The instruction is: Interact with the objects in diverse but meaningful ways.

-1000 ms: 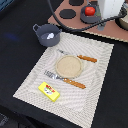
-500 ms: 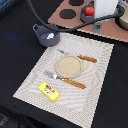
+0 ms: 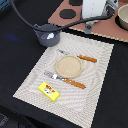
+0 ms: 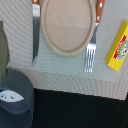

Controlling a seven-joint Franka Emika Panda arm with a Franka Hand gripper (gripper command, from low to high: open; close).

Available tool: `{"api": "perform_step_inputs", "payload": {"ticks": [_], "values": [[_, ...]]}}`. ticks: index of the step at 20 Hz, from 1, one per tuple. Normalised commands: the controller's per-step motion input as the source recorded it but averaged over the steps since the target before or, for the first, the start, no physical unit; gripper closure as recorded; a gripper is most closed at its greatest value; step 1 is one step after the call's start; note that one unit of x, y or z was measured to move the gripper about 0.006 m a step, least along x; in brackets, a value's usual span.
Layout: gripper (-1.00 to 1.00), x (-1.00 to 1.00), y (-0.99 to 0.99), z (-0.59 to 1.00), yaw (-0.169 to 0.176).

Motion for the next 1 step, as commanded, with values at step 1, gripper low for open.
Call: {"api": "perform_step_inputs", "payload": {"ticks": [1], "values": [[-1.00,0.00,0.00,0.00,0.000]]}}
